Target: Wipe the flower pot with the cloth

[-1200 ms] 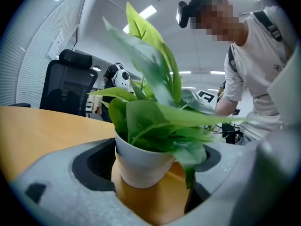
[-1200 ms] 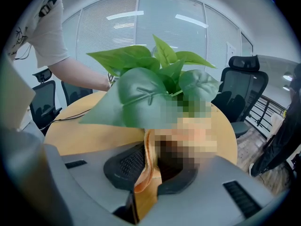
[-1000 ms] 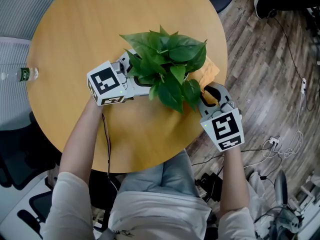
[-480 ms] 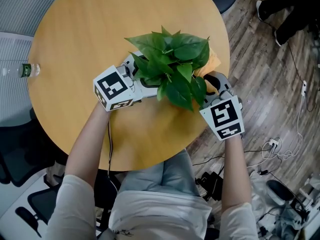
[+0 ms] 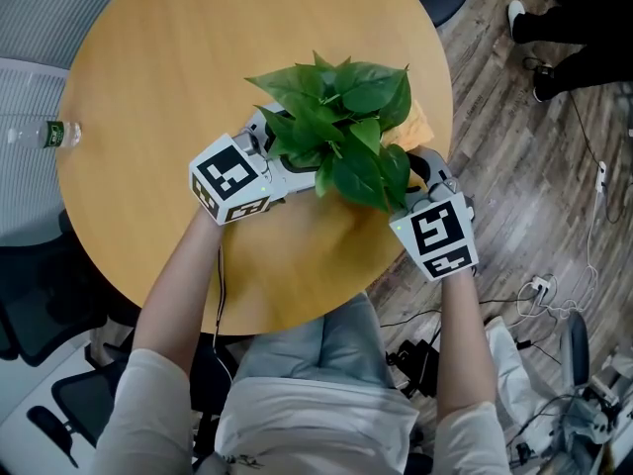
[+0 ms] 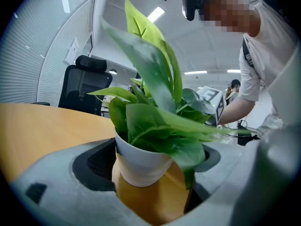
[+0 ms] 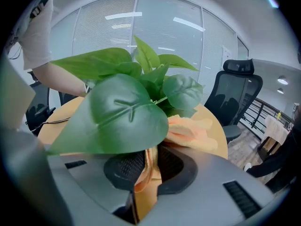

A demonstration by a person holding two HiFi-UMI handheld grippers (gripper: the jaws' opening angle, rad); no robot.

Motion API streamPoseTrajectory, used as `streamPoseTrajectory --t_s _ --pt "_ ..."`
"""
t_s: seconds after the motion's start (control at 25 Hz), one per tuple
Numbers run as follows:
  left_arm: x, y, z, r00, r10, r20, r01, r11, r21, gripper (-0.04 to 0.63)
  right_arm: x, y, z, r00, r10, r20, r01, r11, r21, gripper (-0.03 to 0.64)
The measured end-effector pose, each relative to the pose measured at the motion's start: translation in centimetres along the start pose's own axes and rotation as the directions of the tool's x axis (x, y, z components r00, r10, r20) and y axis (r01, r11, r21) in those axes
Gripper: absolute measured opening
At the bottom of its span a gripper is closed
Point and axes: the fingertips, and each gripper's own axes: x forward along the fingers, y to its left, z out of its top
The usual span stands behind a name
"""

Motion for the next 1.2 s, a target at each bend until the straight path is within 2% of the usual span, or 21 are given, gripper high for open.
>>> streamPoseTrajectory --t_s 0.6,1.2 --pt "-0.3 -0.3 -0.3 0.995 0.102 0.006 -0.102 0.994 -0.033 0.463 -0.6 2.1 -0.4 1.000 0.025 -0.005 -0.025 1.000 -0.010 0.051" --pt "0.0 -0.4 -0.4 0.972 0.235 0.003 -0.234 0.969 -0.080 0.462 -0.8 2.9 -0.7 1.000 0.031 -0.001 -0.031 1.000 0.002 0.051"
